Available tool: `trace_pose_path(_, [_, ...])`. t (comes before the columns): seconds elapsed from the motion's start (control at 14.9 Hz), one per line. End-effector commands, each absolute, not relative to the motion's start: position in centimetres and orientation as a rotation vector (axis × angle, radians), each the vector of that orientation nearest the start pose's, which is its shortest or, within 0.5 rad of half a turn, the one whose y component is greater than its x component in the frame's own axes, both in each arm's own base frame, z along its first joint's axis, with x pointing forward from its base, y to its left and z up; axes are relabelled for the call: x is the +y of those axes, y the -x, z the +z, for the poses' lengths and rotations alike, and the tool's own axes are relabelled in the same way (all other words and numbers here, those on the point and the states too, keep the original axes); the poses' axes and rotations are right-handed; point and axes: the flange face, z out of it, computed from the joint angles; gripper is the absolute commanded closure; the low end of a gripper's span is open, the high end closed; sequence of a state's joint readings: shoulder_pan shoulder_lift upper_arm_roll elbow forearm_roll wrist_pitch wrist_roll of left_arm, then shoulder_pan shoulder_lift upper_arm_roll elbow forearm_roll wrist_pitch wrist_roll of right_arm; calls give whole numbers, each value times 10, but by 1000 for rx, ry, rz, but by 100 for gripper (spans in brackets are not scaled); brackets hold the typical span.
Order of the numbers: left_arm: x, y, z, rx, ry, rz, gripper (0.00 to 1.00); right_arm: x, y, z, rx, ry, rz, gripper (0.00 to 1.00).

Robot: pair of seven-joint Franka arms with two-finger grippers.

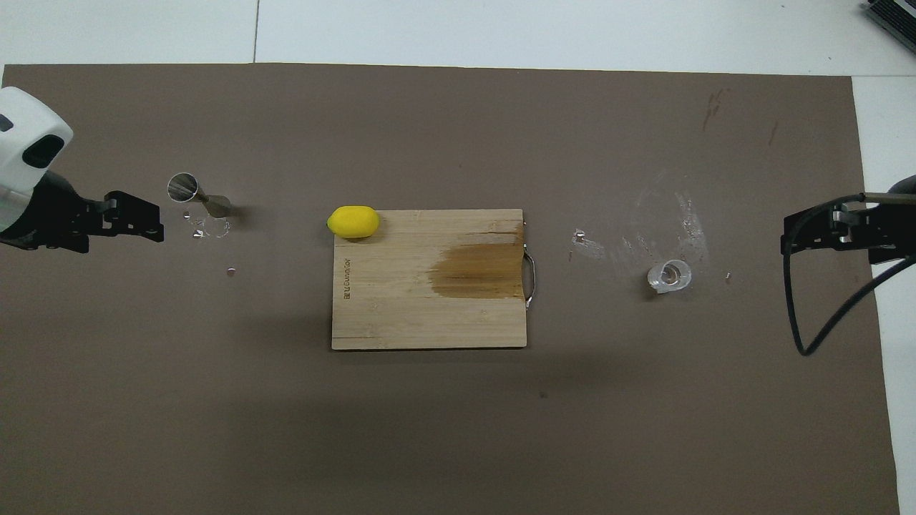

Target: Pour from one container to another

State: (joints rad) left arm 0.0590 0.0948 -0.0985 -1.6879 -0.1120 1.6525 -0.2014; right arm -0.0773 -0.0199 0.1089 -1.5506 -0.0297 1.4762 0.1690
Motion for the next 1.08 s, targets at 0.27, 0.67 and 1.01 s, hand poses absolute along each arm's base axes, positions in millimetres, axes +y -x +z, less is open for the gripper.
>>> trace_pose_path(0.27, [26,-614,447,-1362,3212,578,0,12,-537,638,214,3179,60,0])
trace_pose_path(0.67, [79,-615,402,-2523,2708,858,0,12,-535,637,212,3180,72,0])
trace_pose_path(1.01, [92,-609,371,-3091,2083,1030,0,13,-534,636,207,3180,82,0])
